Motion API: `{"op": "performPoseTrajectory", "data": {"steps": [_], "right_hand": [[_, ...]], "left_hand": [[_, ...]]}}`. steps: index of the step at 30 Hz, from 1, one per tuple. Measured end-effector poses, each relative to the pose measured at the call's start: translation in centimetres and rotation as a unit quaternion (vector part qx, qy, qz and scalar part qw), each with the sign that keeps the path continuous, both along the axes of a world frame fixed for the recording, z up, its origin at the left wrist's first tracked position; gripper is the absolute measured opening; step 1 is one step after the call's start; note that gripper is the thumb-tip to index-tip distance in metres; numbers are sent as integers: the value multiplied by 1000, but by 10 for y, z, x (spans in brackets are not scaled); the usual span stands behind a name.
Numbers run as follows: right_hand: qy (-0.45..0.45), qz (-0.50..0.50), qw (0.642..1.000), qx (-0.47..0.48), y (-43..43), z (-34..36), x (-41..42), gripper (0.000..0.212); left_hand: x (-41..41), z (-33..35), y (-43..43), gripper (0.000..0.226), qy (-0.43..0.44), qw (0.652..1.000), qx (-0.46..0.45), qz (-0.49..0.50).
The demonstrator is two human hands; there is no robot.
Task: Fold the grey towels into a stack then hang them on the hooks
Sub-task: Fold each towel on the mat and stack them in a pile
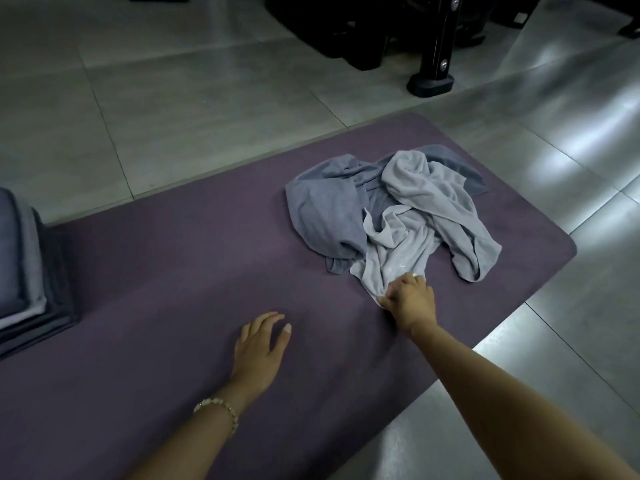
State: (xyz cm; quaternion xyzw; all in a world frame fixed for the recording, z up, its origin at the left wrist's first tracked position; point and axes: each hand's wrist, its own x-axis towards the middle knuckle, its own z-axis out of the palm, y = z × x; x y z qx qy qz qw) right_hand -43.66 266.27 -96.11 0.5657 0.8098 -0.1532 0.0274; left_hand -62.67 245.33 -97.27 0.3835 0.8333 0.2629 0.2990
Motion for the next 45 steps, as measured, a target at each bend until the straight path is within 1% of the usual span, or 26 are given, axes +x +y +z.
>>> {"op": "performPoseTrajectory", "data": {"steps": [2,4,6,7,9,10,11,13,16,18,19,21,23,24,26,29,30,31,33,34,36,38,39,41,43,45], "right_hand": [[51,29,998,-10,-7,-1,-2,24],[217,43,973,-69,-19,3,-9,32],[346,52,926,-145,-43,16,-25,21],[369,82,907,-189,-59,25,-35,13],[371,166,877,-255,-97,43,-59,5],[373,202,864,-273,-117,53,-70,3],[377,225,852,-286,-135,63,-81,6],[384,262,828,-313,-161,84,-99,9],[376,296,820,-315,-180,117,-116,12],[411,239,834,-278,-180,142,-125,35],[427,203,841,-262,-178,158,-129,51],[419,159,848,-283,-175,198,-138,82],[361,170,843,-360,-176,238,-150,95],[328,191,839,-389,-179,257,-156,91],[286,236,829,-419,-193,296,-165,65],[291,290,816,-406,-224,345,-180,26],[326,281,811,-395,-234,363,-184,31],[372,262,802,-387,-243,381,-187,51],[438,243,762,-411,-261,418,-193,93],[440,244,739,-447,-272,438,-194,97],[410,271,713,-501,-292,475,-192,66],[366,312,713,-511,-309,504,-185,31],[349,325,716,-509,-315,514,-182,27],[325,354,732,-483,-322,536,-174,37],[298,387,758,-433,-323,551,-167,60],[267,418,766,-409,-325,558,-160,75]], "left_hand": [[-1,0,7,34,-8,1000,-8,27],[-3,4,15,35,-37,998,-8,55],[-5,20,23,42,-161,982,34,97],[-7,29,25,46,-269,955,51,115],[-16,48,26,52,-467,874,41,129],[-23,55,22,54,-511,850,29,125],[-31,63,16,56,-504,857,7,108],[-48,79,-5,57,-401,909,-11,109],[-74,116,-46,23,-280,944,86,151],[-87,156,-72,6,-214,954,159,137],[-94,177,-82,7,-198,955,186,121],[-102,228,-101,11,-187,949,229,104],[-109,284,-118,19,-172,939,272,117],[-113,312,-126,22,-160,934,293,131],[-120,369,-142,28,-123,926,322,155],[-126,443,-174,33,-91,919,343,170],[-126,463,-186,32,-81,921,344,163],[-123,480,-199,32,-75,923,344,155],[-116,512,-221,36,-56,929,337,146],[-112,527,-232,40,-46,929,335,147],[-105,555,-251,44,-19,925,347,154],[-103,577,-271,41,12,913,372,169],[-104,585,-282,40,27,906,383,181],[-110,596,-308,42,33,883,402,240],[-117,598,-332,47,19,854,416,311],[-117,599,-350,45,14,836,428,344]]}}
